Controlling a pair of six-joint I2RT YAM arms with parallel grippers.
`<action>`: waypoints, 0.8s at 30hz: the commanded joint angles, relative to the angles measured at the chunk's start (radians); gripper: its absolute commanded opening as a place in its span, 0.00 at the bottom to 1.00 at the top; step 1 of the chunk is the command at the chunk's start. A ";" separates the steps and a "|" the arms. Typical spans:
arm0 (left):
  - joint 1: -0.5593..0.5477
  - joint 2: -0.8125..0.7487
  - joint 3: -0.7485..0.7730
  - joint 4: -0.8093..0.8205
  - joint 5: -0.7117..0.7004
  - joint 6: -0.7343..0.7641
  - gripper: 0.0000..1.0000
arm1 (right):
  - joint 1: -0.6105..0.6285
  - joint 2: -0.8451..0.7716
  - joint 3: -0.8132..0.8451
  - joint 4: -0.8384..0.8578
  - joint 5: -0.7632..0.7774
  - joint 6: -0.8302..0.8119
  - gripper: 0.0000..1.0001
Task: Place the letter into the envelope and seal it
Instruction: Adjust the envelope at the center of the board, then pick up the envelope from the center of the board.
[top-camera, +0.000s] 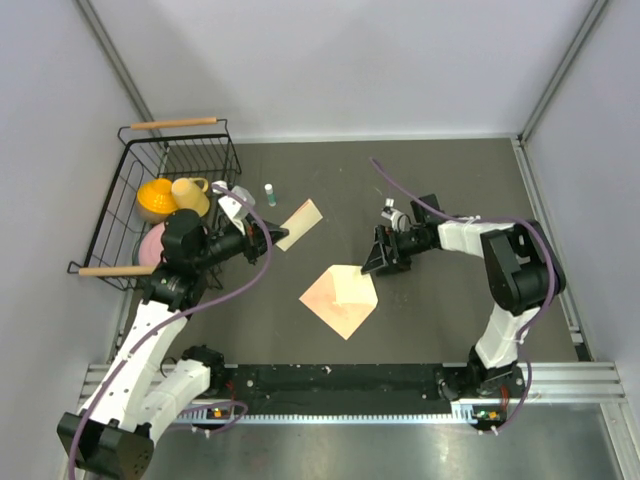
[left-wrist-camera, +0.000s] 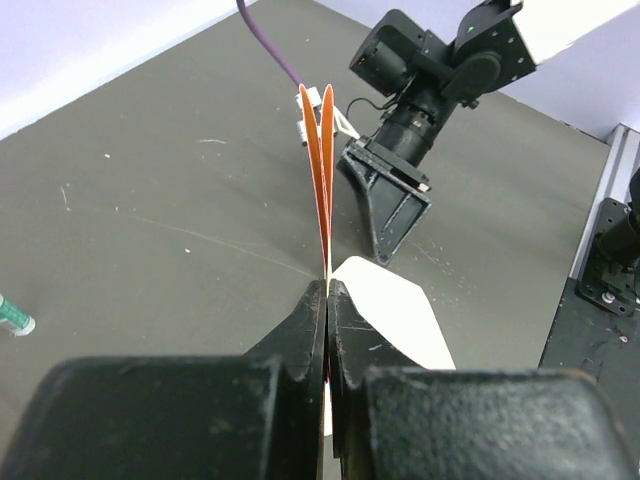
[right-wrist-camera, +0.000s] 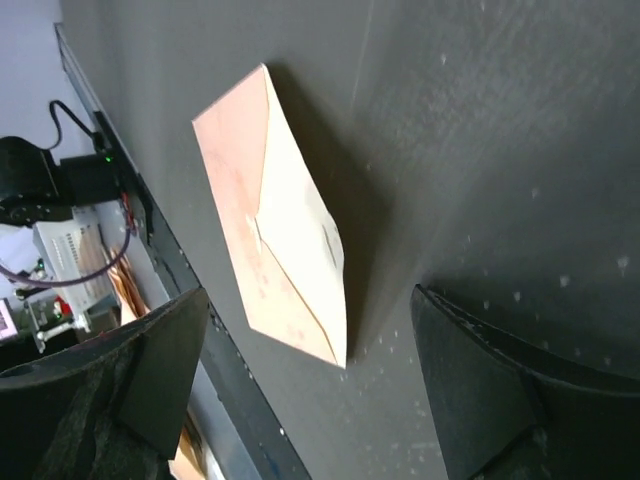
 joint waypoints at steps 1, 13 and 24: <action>0.005 -0.005 -0.009 0.096 0.043 0.013 0.00 | 0.024 0.062 -0.016 0.176 0.000 0.069 0.80; 0.005 0.012 -0.033 0.158 0.066 0.003 0.00 | 0.079 0.151 -0.120 0.301 -0.040 0.151 0.54; 0.003 0.001 0.011 -0.230 0.383 0.557 0.00 | 0.101 0.126 0.232 -0.374 -0.166 -0.369 0.00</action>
